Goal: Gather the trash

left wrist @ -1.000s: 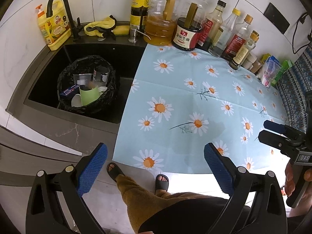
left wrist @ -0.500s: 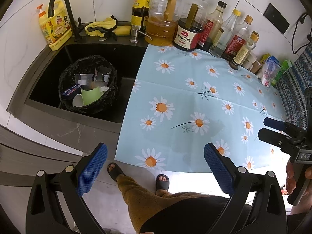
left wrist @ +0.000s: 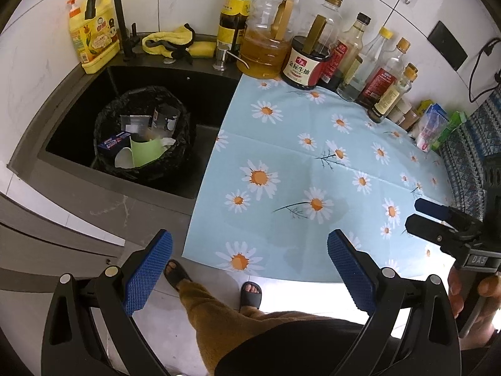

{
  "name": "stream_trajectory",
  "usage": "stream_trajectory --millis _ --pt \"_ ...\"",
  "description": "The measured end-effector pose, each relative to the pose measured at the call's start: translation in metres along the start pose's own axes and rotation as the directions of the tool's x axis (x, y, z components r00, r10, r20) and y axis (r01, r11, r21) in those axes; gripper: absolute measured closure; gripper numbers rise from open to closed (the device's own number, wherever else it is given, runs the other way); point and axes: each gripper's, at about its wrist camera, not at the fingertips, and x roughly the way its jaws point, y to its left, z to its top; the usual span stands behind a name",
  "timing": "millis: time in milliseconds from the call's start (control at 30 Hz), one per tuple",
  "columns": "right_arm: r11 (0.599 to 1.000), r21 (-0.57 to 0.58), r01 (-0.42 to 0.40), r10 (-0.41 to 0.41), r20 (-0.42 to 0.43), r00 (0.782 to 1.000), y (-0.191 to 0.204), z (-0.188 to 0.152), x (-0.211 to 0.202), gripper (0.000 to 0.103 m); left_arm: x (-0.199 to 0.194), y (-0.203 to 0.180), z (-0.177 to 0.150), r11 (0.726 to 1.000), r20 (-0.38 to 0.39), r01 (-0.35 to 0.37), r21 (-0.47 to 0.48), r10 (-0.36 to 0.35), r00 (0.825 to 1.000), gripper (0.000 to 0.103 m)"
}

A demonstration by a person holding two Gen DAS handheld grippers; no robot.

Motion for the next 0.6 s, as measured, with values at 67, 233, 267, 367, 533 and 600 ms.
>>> stream_trajectory --millis 67,233,267,367,533,600 --pt "1.000 -0.002 -0.007 0.007 -0.001 1.000 0.002 0.000 0.000 0.005 0.000 0.000 0.000 1.000 0.003 -0.008 0.003 0.008 1.000 0.007" --pt "1.000 -0.009 -0.019 0.019 -0.005 1.000 0.006 -0.001 0.002 0.005 -0.001 0.002 0.000 1.000 0.006 -0.018 0.002 0.018 1.000 0.007" --pt "1.000 -0.009 -0.023 0.023 -0.010 1.000 0.007 -0.001 0.004 0.005 -0.001 0.002 -0.001 1.000 0.004 -0.019 0.001 0.019 1.000 0.007" --pt "0.999 -0.011 -0.032 0.031 -0.013 0.999 0.010 -0.002 0.006 0.005 0.001 0.004 -0.001 1.000 -0.002 -0.028 -0.006 0.028 1.000 0.007" --pt "0.999 -0.015 -0.040 0.040 -0.010 0.999 0.013 0.000 0.007 0.005 0.001 0.006 0.000 0.999 -0.005 -0.043 -0.008 0.043 0.999 0.007" --pt "0.999 -0.016 -0.040 0.040 -0.011 0.999 0.013 0.001 0.007 0.005 0.001 0.006 0.000 0.999 -0.008 -0.046 -0.002 0.046 0.999 0.007"
